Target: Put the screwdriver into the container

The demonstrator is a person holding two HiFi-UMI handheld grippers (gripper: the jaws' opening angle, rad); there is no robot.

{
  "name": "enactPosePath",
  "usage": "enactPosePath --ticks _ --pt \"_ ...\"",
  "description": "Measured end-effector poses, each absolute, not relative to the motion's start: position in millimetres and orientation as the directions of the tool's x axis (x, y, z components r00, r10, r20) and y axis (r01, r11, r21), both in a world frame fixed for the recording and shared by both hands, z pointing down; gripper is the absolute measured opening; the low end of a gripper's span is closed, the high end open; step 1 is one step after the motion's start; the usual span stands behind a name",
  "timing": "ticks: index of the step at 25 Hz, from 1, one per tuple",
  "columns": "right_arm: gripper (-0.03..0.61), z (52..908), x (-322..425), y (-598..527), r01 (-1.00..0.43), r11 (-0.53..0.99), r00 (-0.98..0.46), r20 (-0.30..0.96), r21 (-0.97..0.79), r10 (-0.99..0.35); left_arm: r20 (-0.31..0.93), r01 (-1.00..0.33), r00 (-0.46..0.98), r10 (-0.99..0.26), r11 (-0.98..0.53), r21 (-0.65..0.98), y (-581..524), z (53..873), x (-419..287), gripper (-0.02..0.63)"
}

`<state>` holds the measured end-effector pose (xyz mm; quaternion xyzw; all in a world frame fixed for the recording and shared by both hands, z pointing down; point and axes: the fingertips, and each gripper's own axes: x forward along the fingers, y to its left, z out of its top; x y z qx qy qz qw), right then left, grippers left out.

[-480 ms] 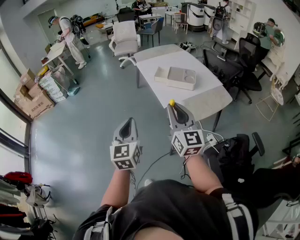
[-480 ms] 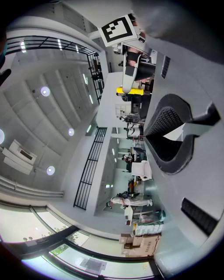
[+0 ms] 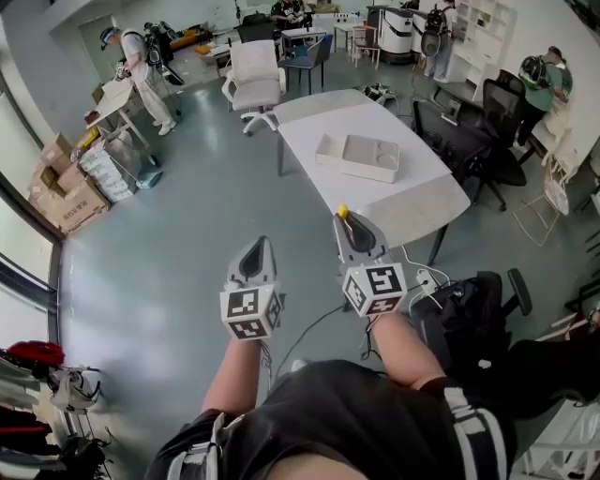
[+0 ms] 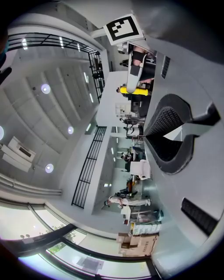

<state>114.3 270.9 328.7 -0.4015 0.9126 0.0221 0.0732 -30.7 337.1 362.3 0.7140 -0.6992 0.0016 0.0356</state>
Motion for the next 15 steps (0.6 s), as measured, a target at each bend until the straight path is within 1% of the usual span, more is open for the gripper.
enactPosePath --ticks 4,15 --pt "0.066 336.4 100.1 266.6 -0.745 0.667 -0.659 -0.129 -0.026 -0.741 0.047 -0.998 0.033 -0.998 -0.031 0.049 334.0 362.7 -44.2 0.006" --pt "0.066 343.9 54.6 269.7 -0.779 0.626 -0.617 -0.136 -0.032 -0.775 0.044 -0.996 0.080 -0.996 -0.077 0.050 328.7 366.8 -94.0 0.006"
